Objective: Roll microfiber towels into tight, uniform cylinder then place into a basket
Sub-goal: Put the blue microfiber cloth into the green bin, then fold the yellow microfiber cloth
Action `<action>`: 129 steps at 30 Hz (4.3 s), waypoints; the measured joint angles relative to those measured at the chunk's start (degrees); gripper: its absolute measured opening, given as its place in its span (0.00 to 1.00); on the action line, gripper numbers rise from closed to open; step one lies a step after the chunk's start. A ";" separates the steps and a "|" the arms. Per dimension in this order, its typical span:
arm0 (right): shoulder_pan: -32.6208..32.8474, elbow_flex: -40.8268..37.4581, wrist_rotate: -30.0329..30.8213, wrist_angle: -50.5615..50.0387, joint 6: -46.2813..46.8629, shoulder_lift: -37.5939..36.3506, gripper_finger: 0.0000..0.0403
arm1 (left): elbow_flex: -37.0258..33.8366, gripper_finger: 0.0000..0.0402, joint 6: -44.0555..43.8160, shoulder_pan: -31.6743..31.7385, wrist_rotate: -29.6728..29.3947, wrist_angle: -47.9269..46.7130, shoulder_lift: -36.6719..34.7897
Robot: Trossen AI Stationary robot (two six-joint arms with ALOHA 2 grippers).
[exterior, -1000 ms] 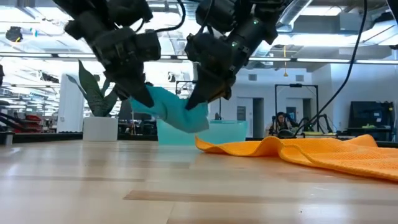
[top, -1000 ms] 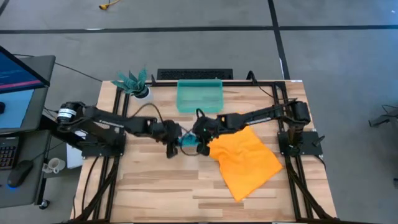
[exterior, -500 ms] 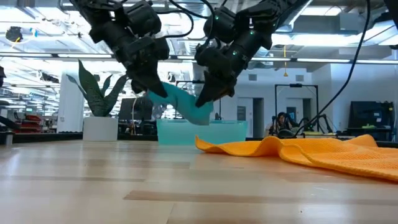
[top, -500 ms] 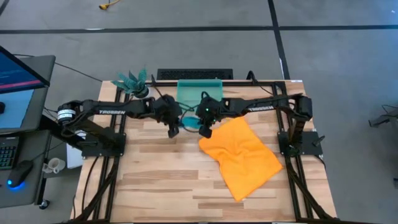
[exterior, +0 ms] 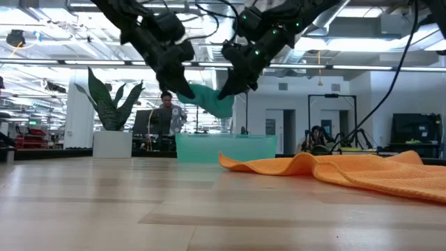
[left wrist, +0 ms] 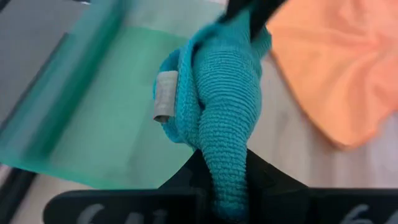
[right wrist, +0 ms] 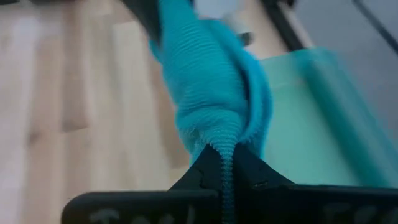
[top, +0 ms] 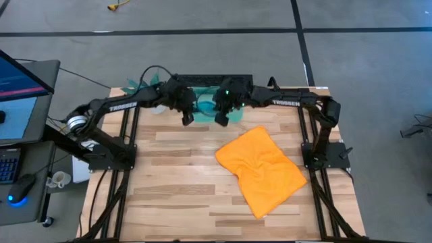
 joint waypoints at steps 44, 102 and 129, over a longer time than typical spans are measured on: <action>-19.83 1.88 -7.44 -0.14 -12.83 15.50 0.06 | 33.21 0.07 7.53 11.39 1.15 -13.32 39.96; -18.98 15.46 -2.39 -32.04 -4.76 12.47 0.51 | 40.57 0.32 10.10 10.60 1.62 -31.17 29.75; 21.92 -18.85 24.90 -25.15 28.62 -23.72 0.41 | -12.55 0.32 -7.73 -13.42 -1.88 10.04 -6.33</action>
